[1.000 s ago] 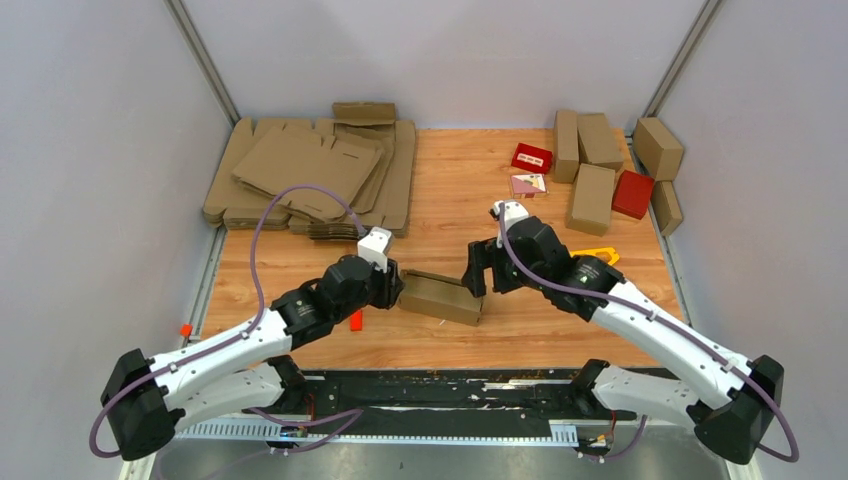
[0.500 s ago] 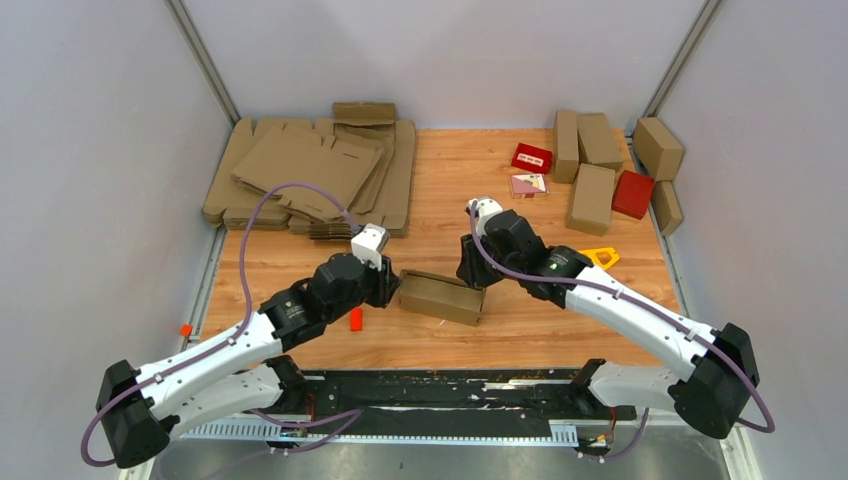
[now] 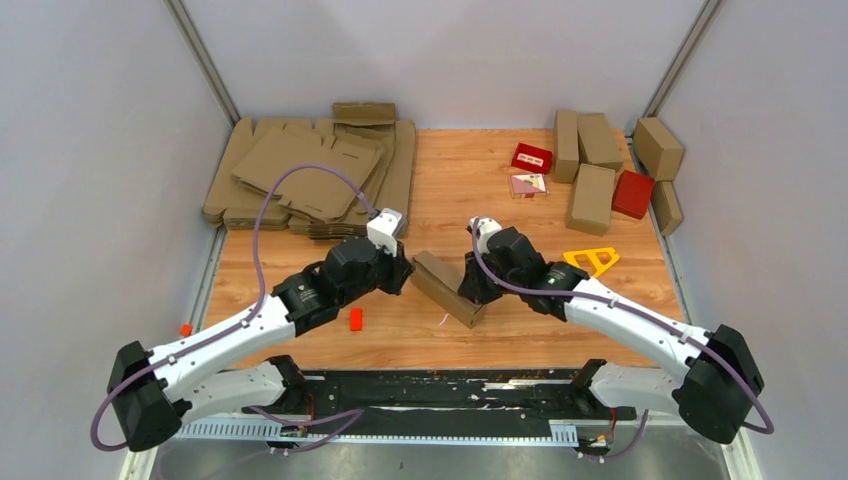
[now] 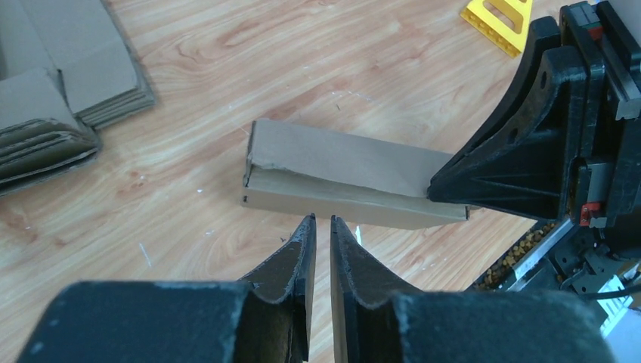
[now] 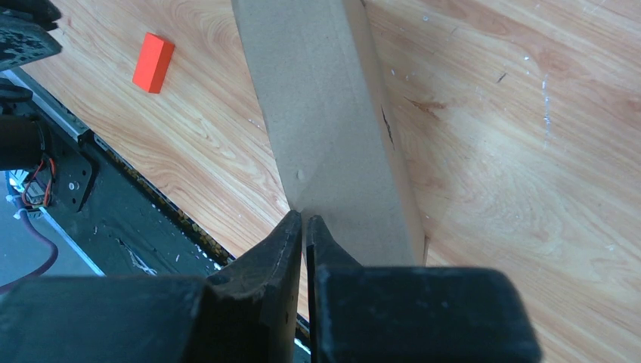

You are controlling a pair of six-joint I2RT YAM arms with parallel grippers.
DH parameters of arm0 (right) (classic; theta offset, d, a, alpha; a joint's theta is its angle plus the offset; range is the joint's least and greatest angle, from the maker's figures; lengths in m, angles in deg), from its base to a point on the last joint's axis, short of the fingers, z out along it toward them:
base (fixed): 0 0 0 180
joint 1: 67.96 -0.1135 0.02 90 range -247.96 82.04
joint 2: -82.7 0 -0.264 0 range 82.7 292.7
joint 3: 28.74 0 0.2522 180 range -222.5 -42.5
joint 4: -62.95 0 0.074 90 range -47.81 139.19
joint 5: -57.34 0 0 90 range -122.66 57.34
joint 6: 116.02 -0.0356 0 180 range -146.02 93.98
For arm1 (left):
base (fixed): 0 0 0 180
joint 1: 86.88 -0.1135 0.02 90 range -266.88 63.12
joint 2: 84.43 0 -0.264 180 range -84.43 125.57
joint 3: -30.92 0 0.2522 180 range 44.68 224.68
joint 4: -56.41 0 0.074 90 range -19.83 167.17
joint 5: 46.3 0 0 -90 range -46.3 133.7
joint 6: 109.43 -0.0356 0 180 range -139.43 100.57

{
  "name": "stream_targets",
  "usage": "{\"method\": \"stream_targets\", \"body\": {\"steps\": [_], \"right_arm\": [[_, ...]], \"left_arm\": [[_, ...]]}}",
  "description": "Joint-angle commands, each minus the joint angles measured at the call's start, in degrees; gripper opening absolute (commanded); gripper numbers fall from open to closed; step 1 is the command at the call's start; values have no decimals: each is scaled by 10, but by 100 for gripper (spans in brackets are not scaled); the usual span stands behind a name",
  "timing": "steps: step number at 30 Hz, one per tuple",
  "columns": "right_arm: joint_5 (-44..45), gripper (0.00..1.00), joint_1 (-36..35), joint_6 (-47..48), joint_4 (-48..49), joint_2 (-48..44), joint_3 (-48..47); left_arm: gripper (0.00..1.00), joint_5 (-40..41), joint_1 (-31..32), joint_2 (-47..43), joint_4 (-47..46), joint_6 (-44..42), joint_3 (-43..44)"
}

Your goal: Fold the paper box

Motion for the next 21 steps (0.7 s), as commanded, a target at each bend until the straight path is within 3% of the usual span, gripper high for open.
{"method": "stream_targets", "body": {"steps": [1, 6, 13, 21], "right_arm": [[-10, 7, 1, -12, 15, 14, 20], [-11, 7, 1, -16, 25, 20, 36], [-18, 7, 1, -23, 35, 30, 46], [-26, 6, 1, -23, 32, 31, 44]], "left_arm": [[19, -24, 0, 21, -50, -13, 20], [17, -31, -5, 63, -73, -19, 32], [2, -76, -49, 117, -90, -16, 43], [0, -85, -78, 176, -164, -23, -2]]}}
